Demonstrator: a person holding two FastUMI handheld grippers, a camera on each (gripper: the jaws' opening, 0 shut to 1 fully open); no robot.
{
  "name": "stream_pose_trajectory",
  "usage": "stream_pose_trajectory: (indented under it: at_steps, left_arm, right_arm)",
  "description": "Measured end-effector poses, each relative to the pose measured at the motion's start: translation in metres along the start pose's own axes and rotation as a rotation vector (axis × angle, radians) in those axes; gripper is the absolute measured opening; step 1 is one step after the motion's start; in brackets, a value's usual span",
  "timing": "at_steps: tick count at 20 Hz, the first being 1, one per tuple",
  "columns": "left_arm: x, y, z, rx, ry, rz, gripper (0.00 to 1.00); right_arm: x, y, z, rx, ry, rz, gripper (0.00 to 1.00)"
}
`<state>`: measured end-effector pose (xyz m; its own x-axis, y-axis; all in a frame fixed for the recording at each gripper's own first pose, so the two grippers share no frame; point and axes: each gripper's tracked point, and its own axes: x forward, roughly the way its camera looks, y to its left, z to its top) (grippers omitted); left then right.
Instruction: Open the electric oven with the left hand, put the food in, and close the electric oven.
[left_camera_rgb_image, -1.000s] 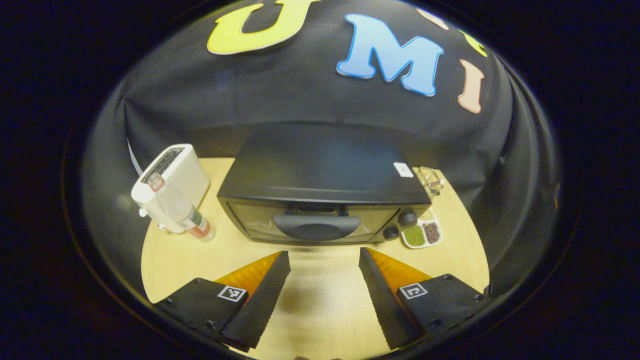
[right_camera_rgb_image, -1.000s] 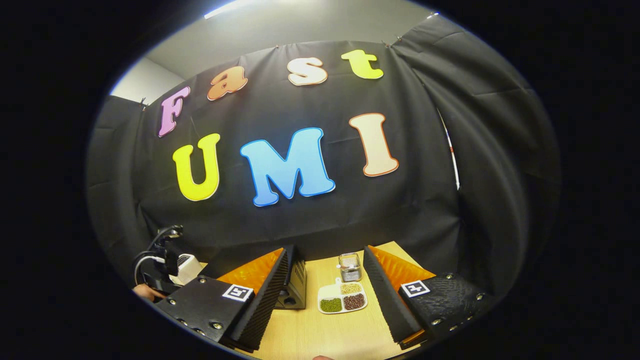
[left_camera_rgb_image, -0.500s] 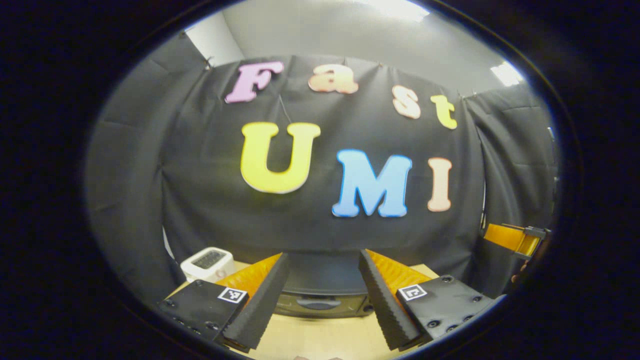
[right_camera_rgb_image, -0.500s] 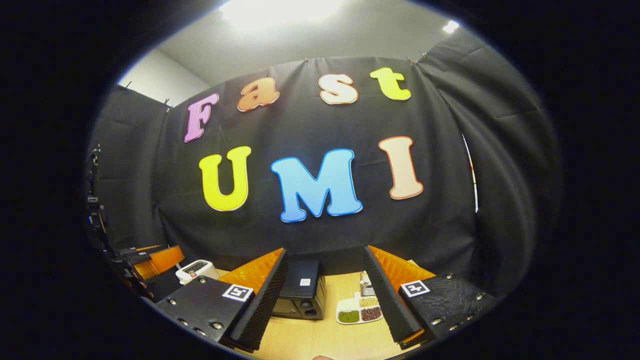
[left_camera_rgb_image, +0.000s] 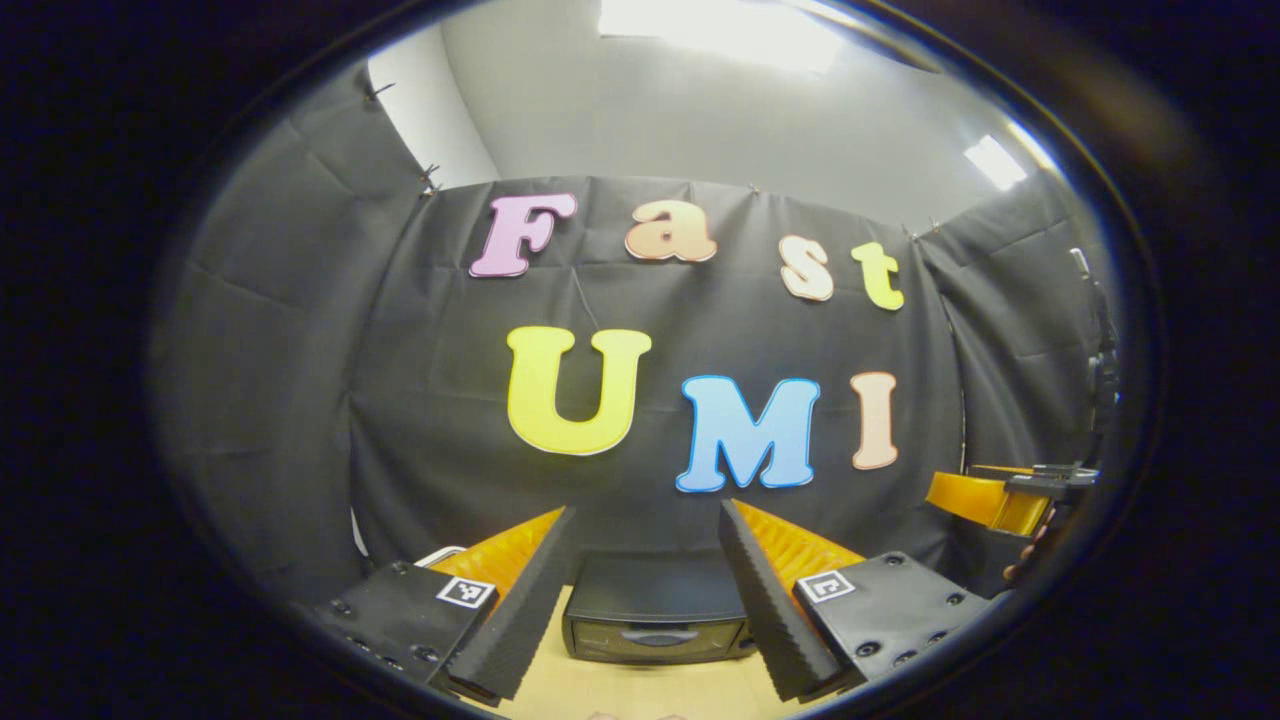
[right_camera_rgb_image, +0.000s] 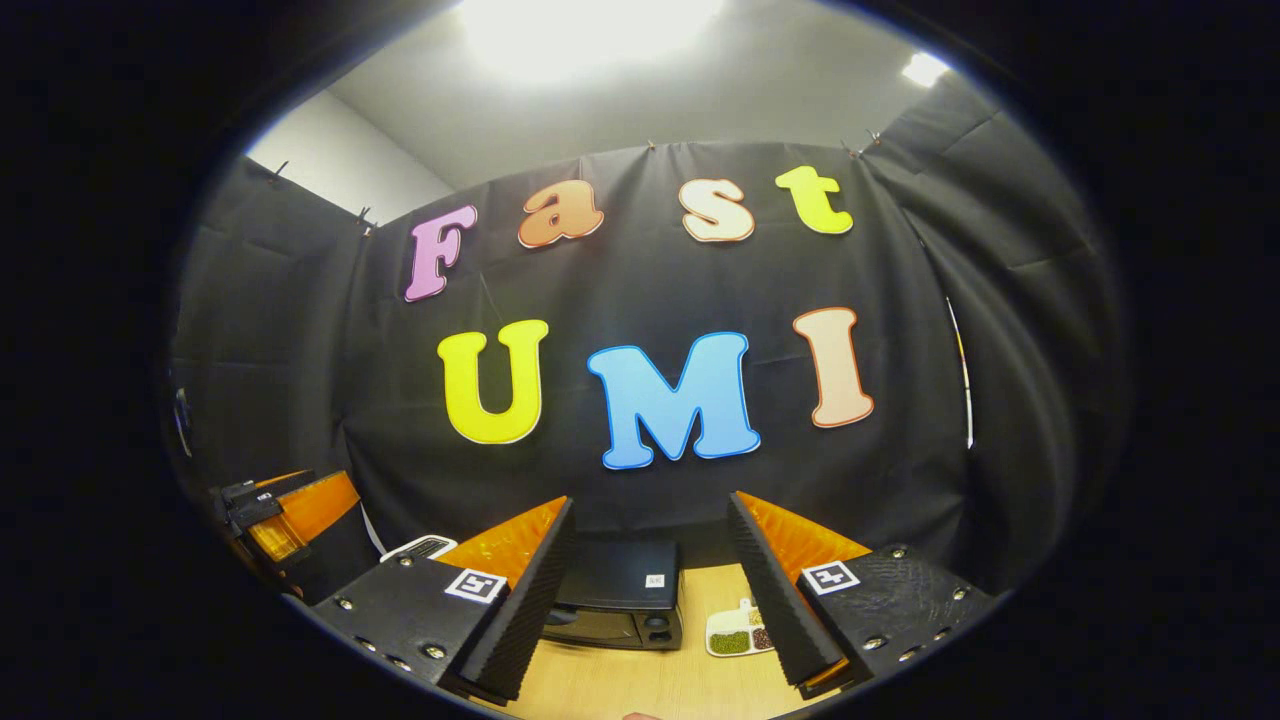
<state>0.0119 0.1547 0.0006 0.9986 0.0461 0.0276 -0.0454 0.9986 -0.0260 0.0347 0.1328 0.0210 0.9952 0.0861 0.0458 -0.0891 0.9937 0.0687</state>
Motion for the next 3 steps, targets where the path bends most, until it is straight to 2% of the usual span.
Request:
stream_pose_trajectory:
  at_steps: [1,3]
  left_arm:
    - [-0.002,0.0042,0.0013,-0.003,0.0,-0.008,0.94]
    - [-0.007,0.0107,-0.0029,-0.011,0.002,-0.027,0.98]
  right_arm:
    - [-0.0033,0.0021,-0.0002,0.003,0.001,-0.006,0.92]
    - [-0.009,0.0052,-0.0006,-0.001,0.0,-0.021,0.92]
